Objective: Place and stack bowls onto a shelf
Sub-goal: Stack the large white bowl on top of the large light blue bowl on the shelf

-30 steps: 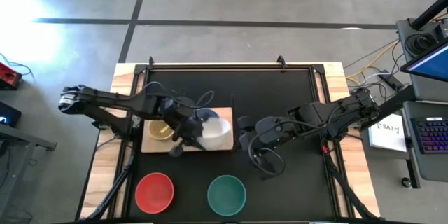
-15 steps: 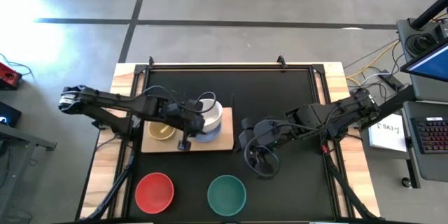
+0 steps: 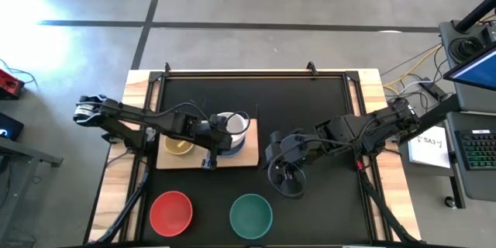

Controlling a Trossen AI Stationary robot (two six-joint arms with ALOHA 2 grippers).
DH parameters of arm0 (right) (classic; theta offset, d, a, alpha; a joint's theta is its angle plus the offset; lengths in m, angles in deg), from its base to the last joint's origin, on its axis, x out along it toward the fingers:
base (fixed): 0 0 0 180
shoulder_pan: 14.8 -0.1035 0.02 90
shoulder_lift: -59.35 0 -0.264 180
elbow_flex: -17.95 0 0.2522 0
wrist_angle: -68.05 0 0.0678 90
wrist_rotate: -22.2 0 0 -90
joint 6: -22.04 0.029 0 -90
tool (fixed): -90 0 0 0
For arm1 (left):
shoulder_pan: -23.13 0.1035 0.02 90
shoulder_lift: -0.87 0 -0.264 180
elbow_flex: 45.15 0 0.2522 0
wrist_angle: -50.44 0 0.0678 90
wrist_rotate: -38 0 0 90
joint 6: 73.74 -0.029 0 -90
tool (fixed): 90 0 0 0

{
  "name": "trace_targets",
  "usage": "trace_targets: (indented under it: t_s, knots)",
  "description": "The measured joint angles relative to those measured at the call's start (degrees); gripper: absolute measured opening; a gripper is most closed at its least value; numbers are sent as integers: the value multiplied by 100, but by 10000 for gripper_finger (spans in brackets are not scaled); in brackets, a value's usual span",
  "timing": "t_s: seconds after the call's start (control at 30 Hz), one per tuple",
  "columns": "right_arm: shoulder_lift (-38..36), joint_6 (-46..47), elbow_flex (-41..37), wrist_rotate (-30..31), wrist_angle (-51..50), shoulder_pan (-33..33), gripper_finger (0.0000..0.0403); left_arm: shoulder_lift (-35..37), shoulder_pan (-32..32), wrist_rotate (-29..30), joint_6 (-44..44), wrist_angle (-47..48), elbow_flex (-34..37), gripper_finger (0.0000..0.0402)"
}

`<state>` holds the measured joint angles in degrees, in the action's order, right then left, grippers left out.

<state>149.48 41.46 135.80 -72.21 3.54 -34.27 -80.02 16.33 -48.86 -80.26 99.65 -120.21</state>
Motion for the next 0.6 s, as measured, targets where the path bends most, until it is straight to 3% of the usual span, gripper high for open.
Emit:
trace_targets:
  t_s: [0.2, 0.6]
  knots:
    - [0, -7, -35, 0, -1, 0, 215, 1, -4, 0, 171, 208, 0, 28]
    - [0, 8, -39, 2, 1, 0, 215, 7, -43, -127, 352, 575, -53, 148]
